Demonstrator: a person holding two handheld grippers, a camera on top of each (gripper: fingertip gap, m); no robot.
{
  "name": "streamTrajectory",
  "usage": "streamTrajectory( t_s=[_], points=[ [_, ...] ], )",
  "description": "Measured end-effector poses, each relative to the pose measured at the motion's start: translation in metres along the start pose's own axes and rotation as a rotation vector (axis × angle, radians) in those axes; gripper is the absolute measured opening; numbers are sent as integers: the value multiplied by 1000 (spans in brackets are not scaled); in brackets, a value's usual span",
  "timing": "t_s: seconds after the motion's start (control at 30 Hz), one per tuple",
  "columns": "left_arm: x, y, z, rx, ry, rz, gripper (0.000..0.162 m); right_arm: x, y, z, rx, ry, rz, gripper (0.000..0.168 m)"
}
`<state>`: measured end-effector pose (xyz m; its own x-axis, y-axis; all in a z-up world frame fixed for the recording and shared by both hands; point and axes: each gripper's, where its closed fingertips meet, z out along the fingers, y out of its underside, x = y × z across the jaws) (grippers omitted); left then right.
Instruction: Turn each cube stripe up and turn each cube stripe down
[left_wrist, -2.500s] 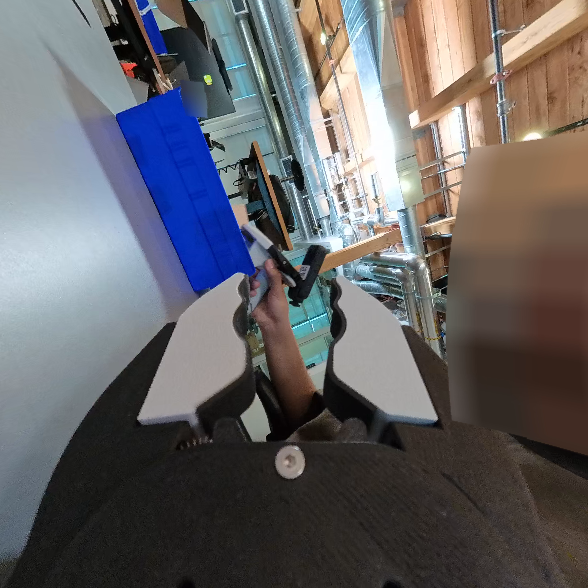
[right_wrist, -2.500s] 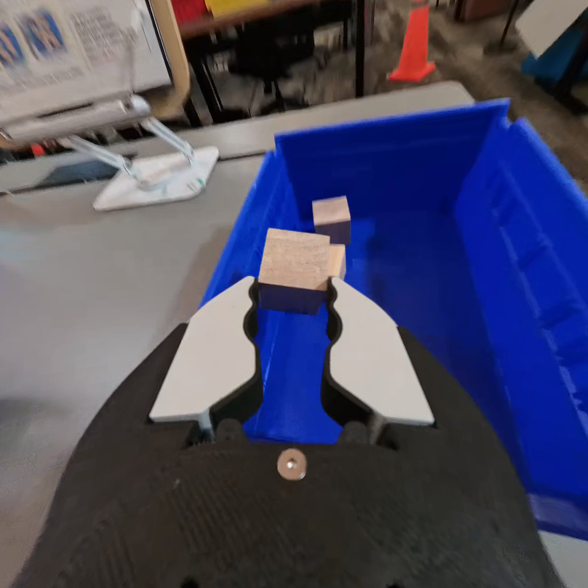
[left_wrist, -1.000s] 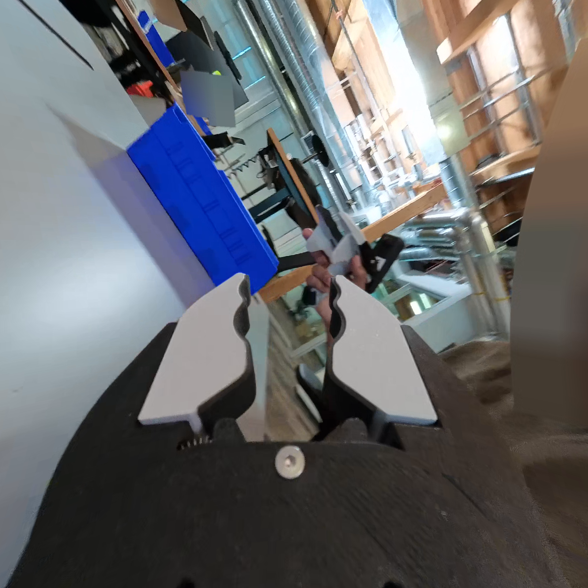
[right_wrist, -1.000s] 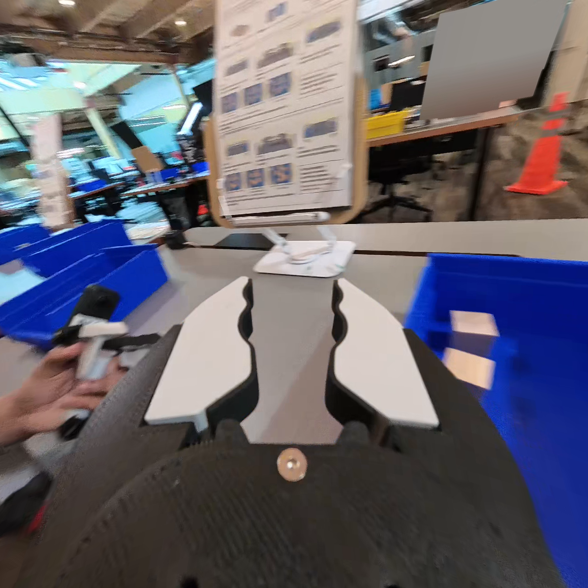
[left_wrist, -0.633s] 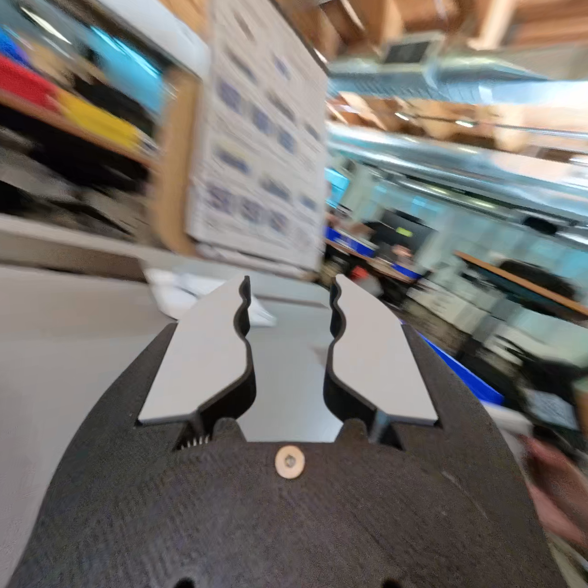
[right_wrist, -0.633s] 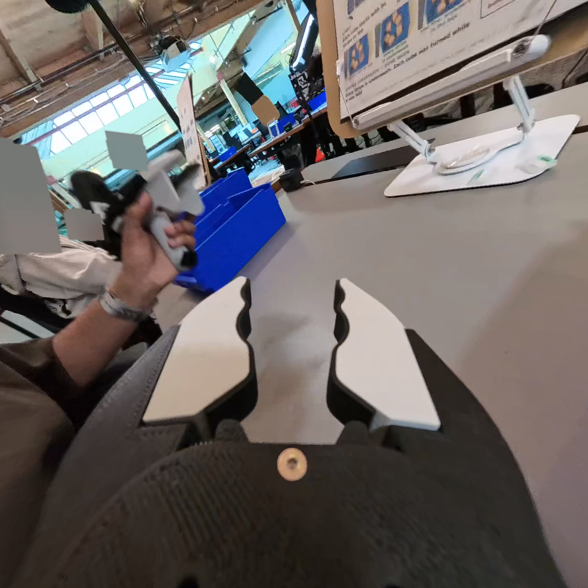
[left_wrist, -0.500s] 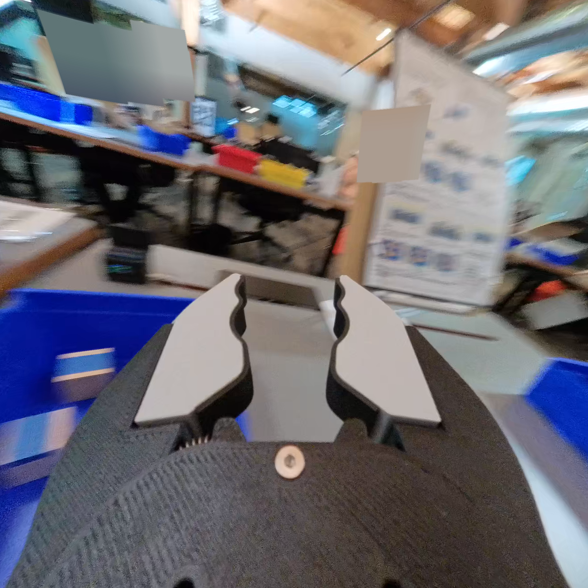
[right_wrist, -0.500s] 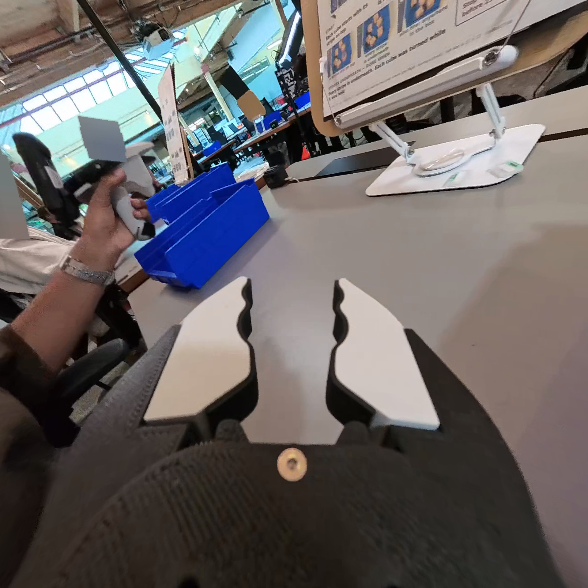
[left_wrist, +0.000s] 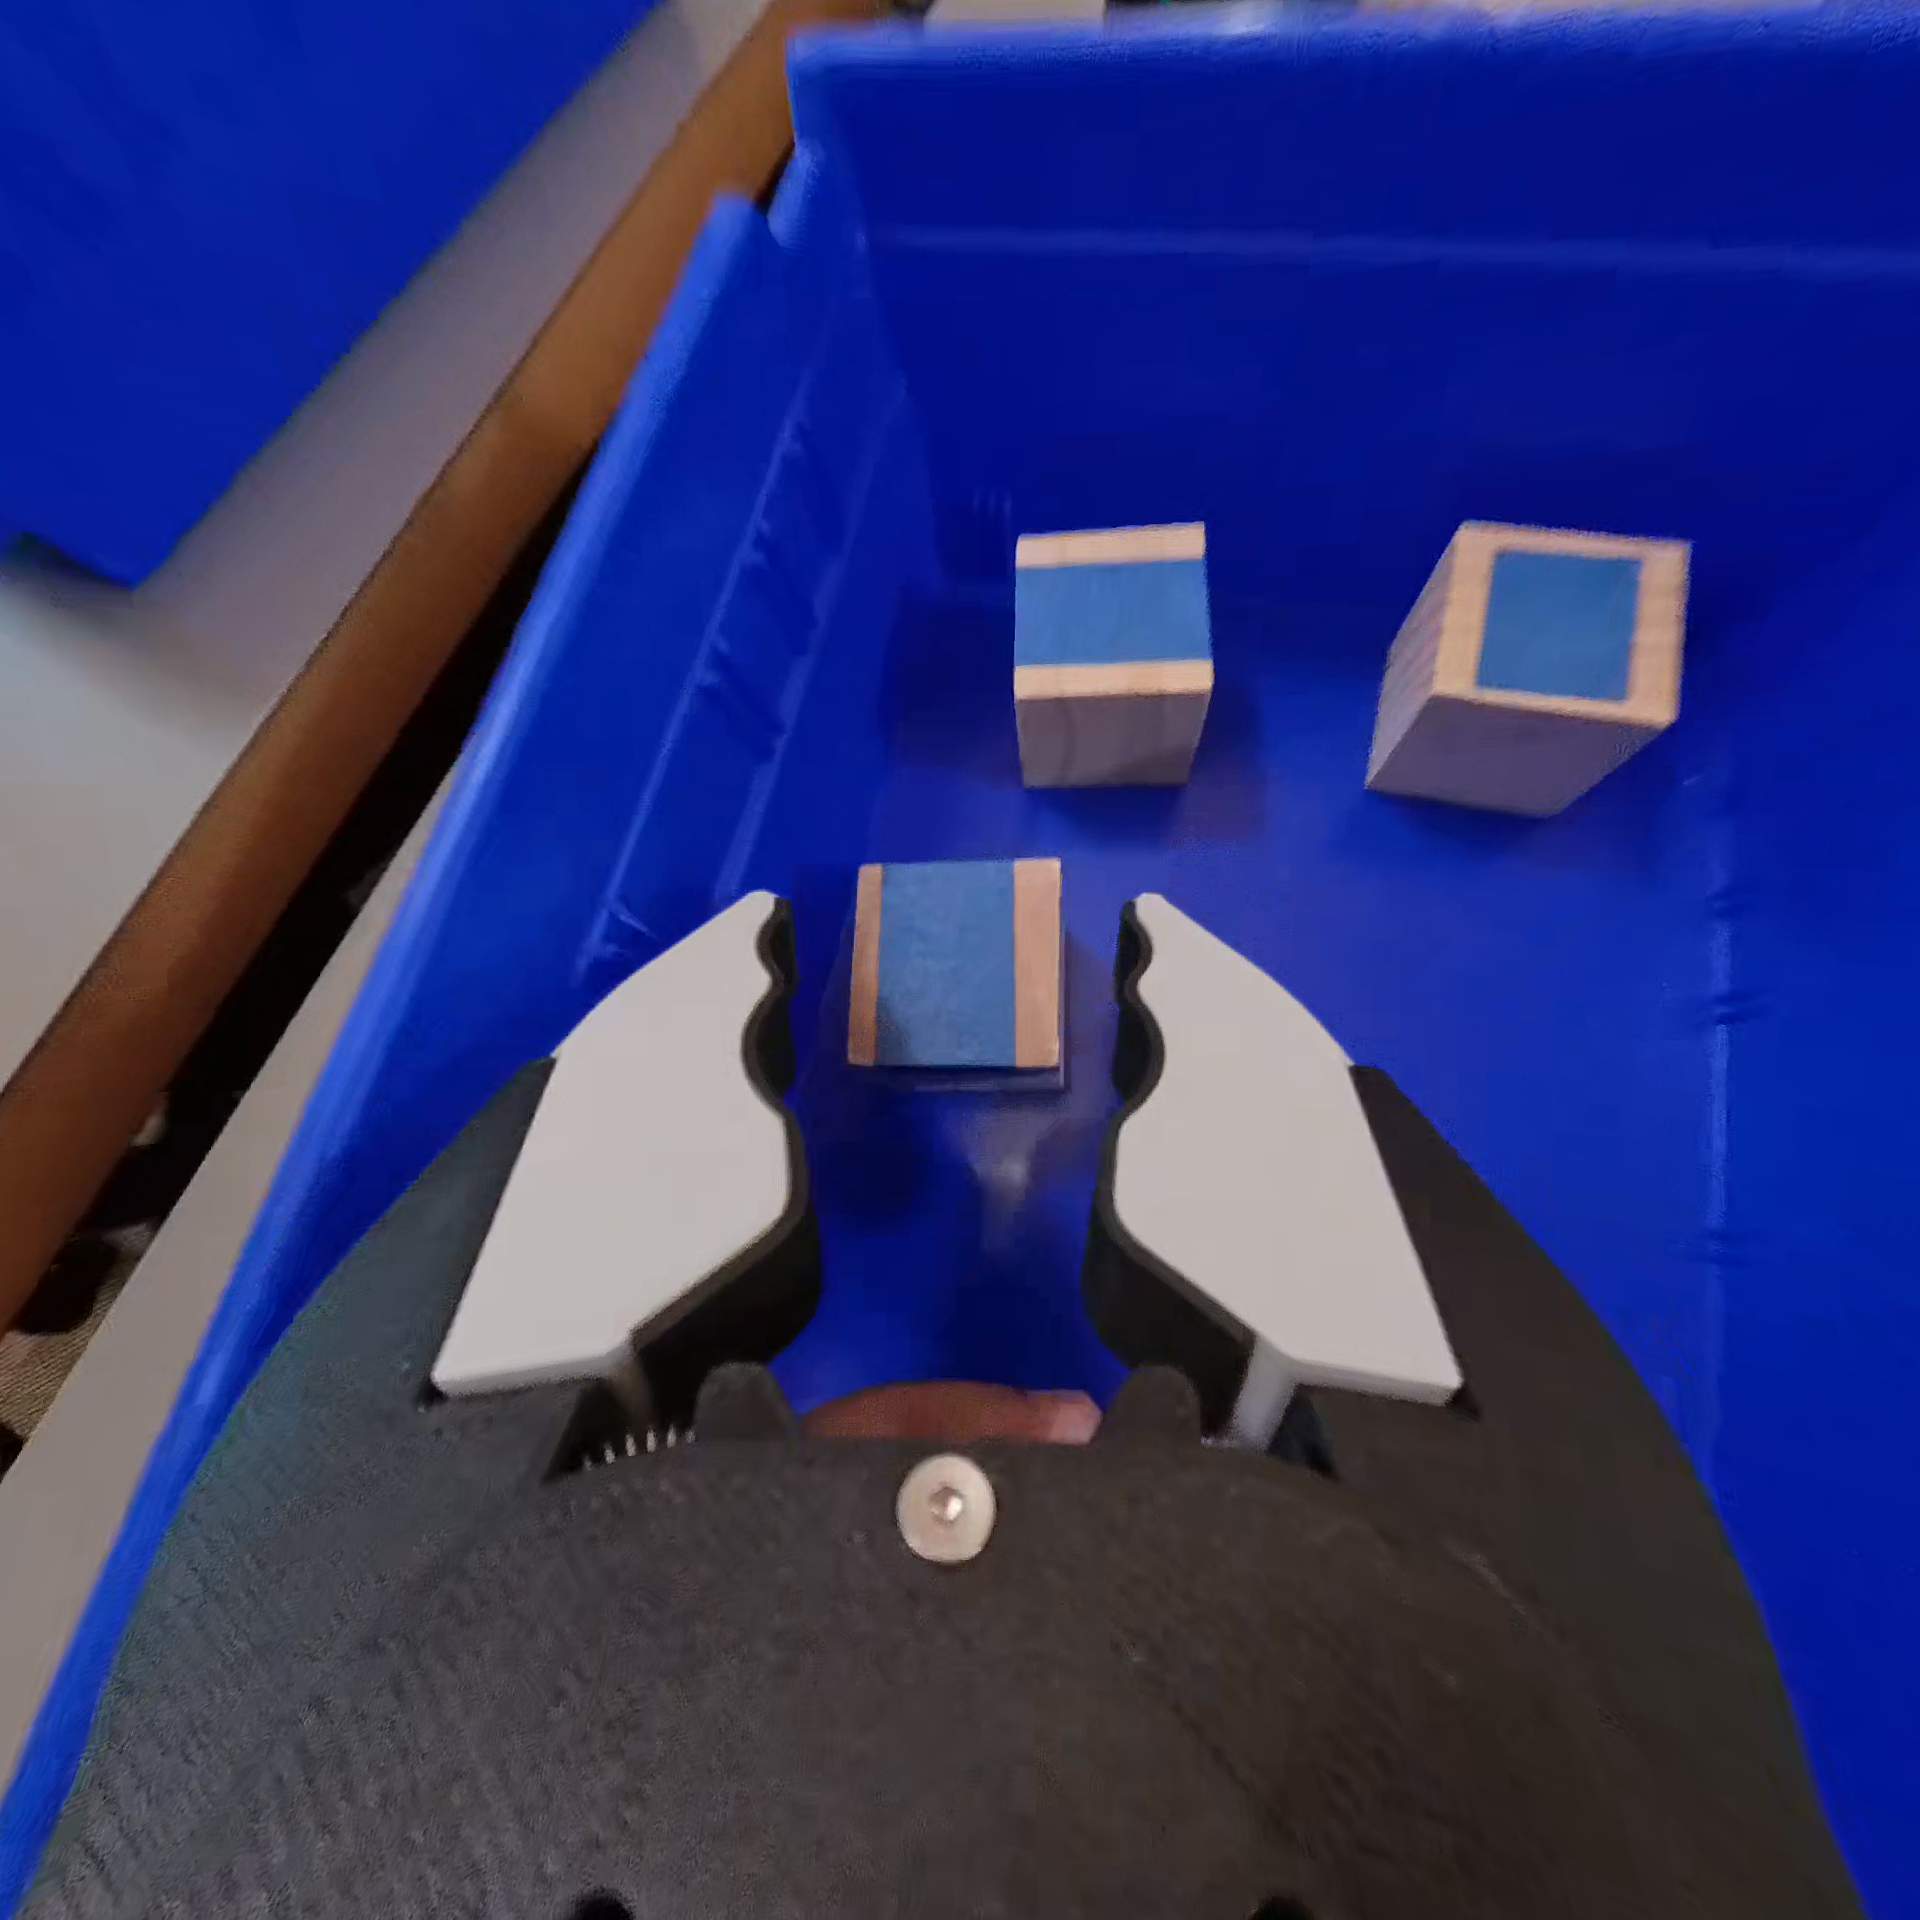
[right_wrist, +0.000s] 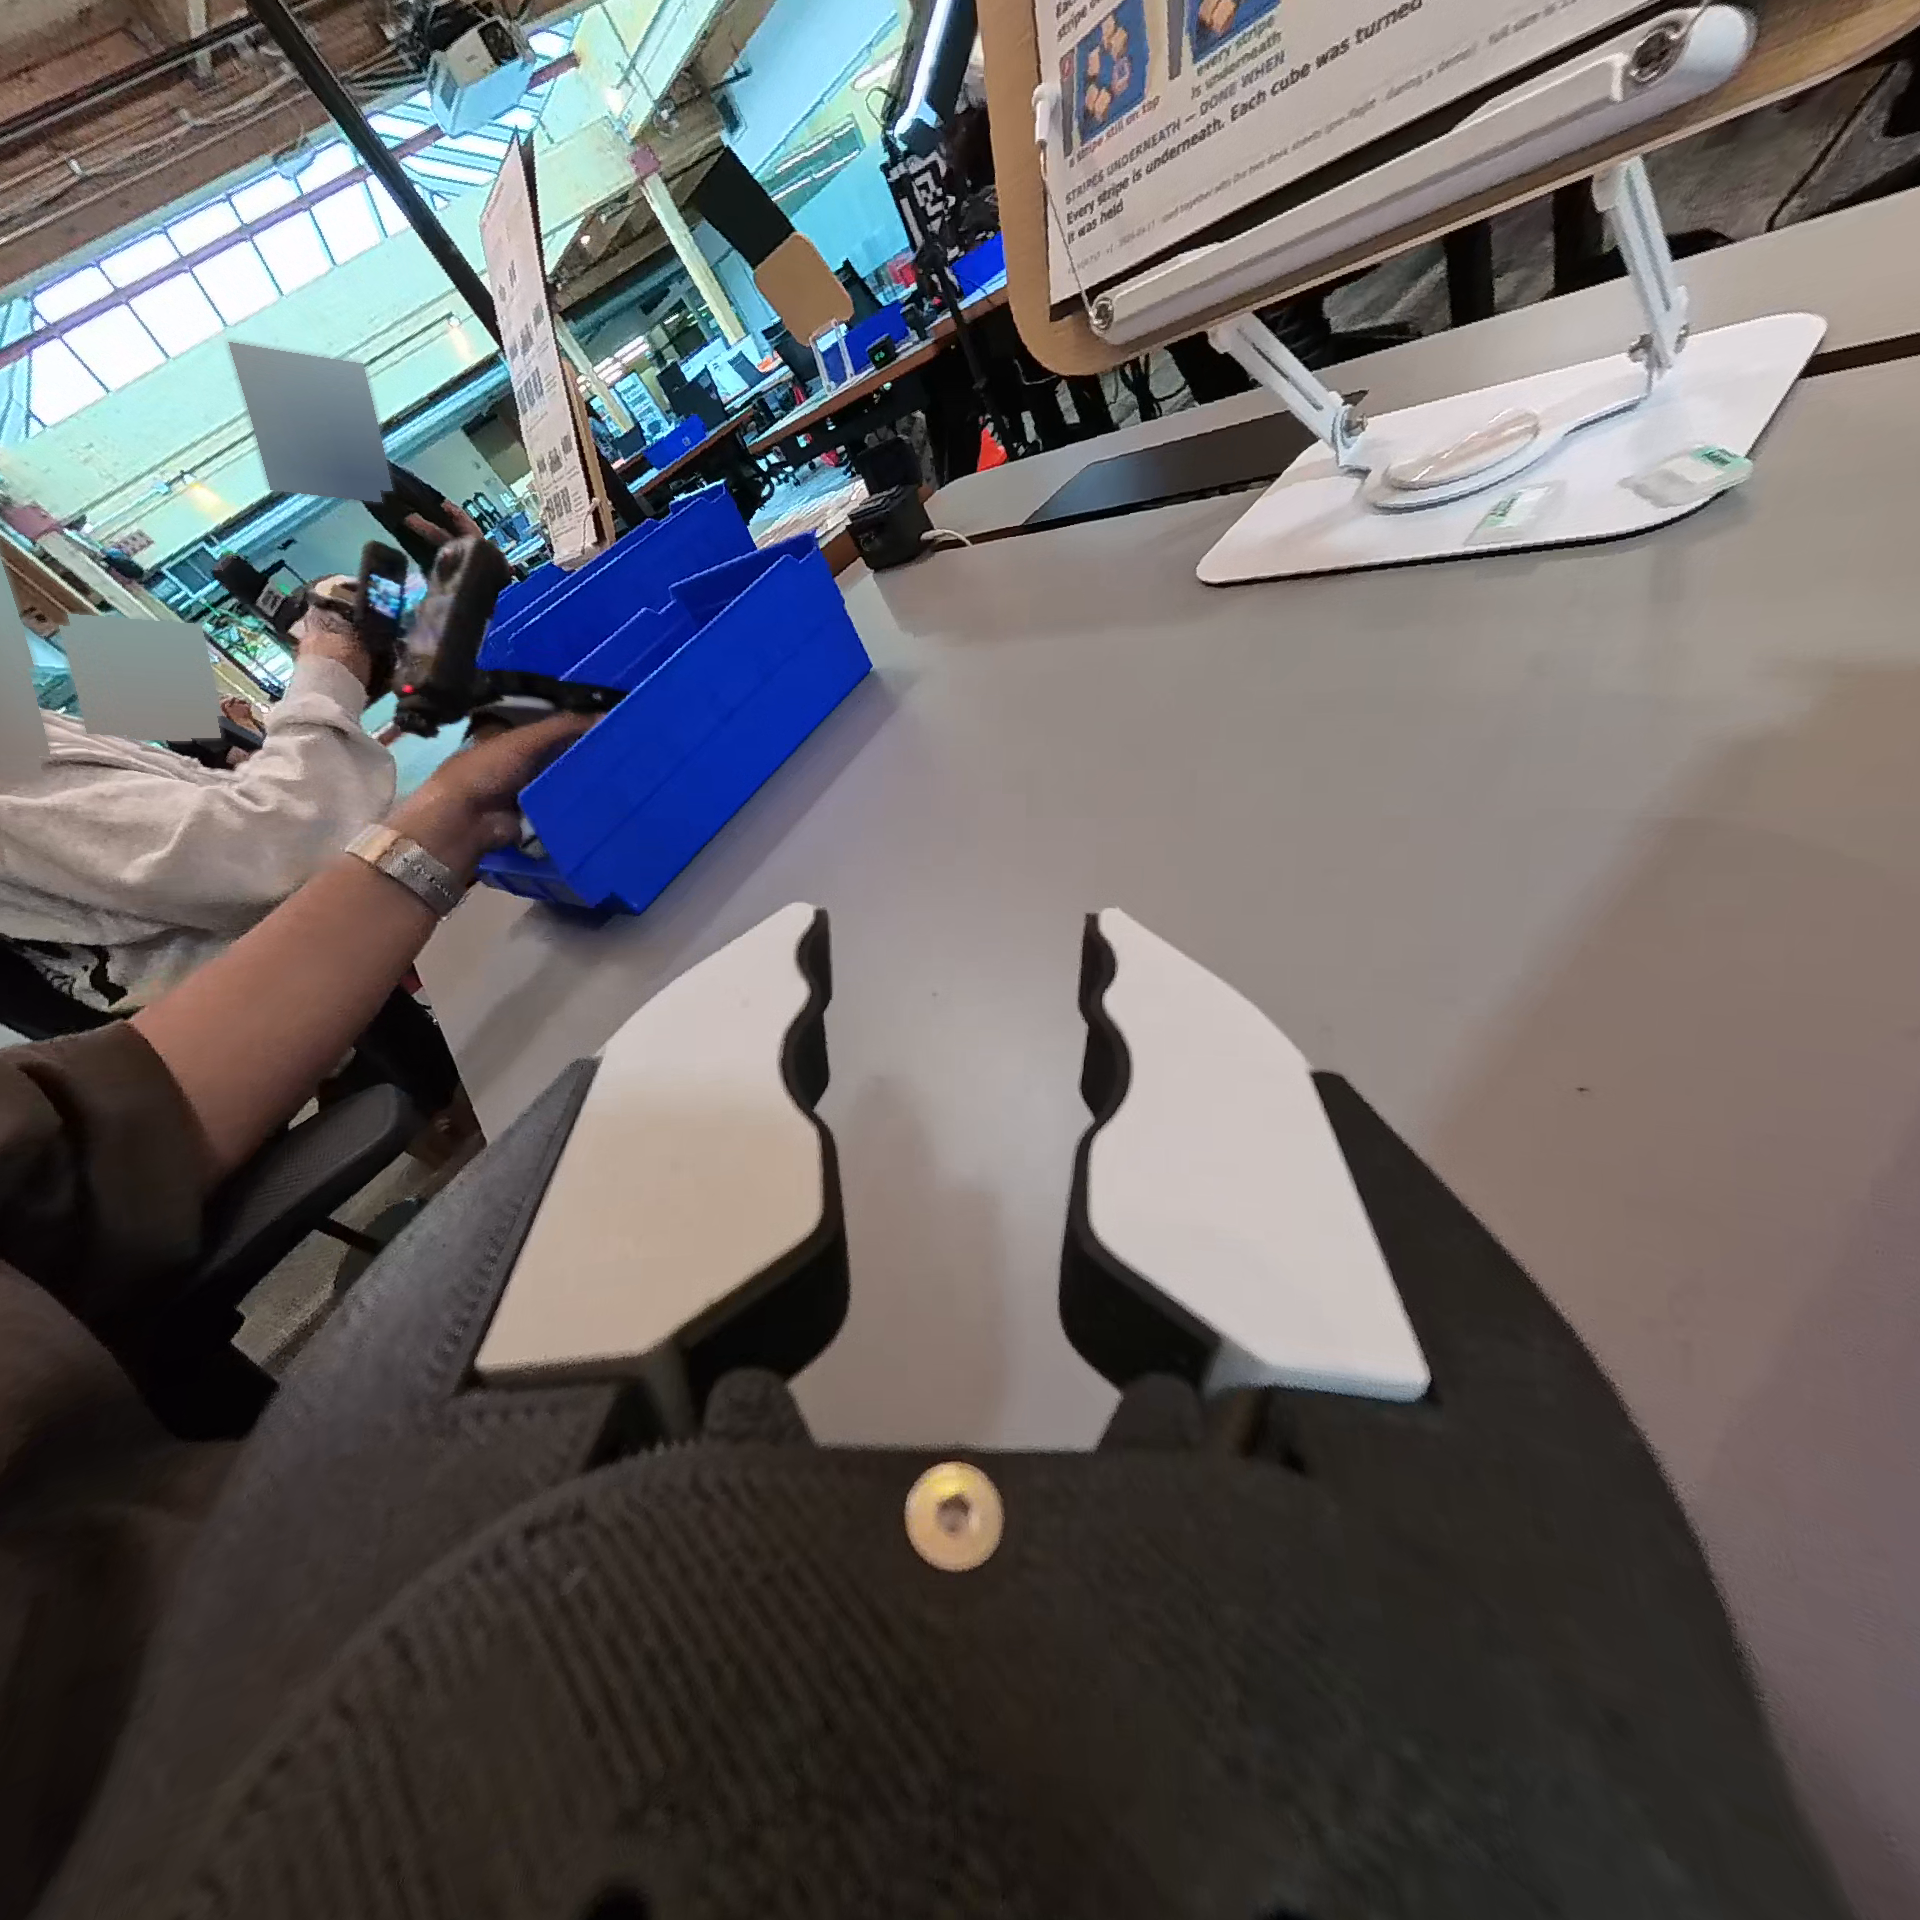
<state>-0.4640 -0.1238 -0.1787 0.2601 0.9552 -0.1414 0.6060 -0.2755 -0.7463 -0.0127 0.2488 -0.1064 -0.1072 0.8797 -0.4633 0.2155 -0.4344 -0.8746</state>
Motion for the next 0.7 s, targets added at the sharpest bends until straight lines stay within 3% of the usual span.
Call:
streamTrajectory(
  t_s=[0.1, 0.13, 0.23, 0.33, 0.4, 0.47, 0.57, 0.7],
  points=[
    [0, 22, 14, -104, -30, 19, 58, 2, 0, 0, 6, 2, 29, 47],
    [0, 26, 17, -125, -40, 20, 49, 1, 0, 0, 5, -1, 35, 47],
    [5, 21, 12, -94, 15, 0, 48, 0, 1, -1, 2, -1, 30, 46],
    [12, -19, -16, 93, 97, -61, 47, 0, 3, -1, -9, 6, 6, 45],
    [33, -53, -51, 241, 238, -101, 47, -1, 5, 1, -17, 6, -6, 45],
    [74, -83, -103, 388, 505, -146, 46, -3, 7, 3, -23, -1, -14, 45],
    [159, -103, -201, 522, 1067, -218, 46, -11, 8, 6, -19, -33, -20, 46],
    [257, -67, -307, 435, 1740, -325, 46, -26, 1, 4, 36, -87, -42, 51]
  ],
)
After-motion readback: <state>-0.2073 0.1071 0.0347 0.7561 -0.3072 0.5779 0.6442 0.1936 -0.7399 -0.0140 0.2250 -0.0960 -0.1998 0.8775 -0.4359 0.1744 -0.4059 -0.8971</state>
